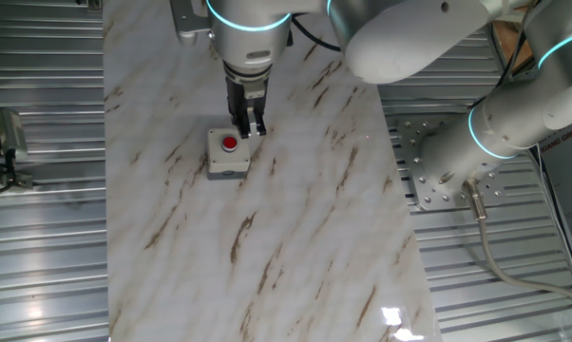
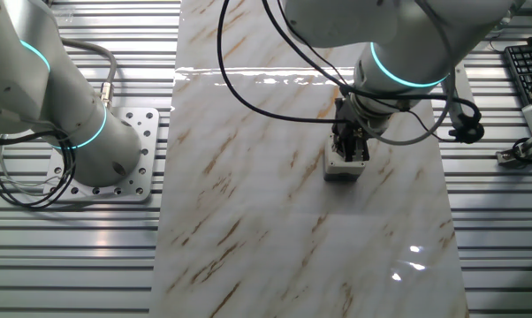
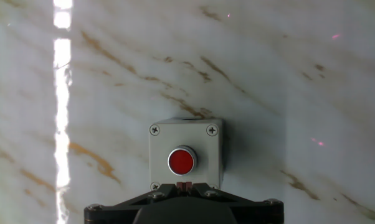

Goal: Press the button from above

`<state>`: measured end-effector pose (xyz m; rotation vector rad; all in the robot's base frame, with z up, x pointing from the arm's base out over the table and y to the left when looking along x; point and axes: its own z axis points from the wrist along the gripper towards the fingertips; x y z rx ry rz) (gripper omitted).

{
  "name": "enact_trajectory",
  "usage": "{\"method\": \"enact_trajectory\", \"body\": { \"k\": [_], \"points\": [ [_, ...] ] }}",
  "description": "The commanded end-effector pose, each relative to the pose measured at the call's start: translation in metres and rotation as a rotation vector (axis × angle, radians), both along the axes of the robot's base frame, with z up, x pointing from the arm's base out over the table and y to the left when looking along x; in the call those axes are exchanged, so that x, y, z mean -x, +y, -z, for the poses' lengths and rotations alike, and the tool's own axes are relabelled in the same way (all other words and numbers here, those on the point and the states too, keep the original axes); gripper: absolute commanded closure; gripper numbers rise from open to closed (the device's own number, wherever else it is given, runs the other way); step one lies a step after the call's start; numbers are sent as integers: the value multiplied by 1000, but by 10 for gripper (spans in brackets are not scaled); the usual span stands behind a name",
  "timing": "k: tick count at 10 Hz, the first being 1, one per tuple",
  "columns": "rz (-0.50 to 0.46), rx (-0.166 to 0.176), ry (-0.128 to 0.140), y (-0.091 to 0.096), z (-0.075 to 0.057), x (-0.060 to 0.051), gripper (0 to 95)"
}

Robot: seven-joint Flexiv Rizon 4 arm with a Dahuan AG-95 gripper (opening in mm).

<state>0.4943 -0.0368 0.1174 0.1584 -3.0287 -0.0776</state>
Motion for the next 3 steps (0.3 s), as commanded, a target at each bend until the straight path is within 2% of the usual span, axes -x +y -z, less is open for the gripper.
{"method": "enact_trajectory", "body": {
  "k": [1,3],
  "points": [
    [-3,-1,0,0,0,1,950],
    [-2,0,1,0,0,1,950]
  ]
}}
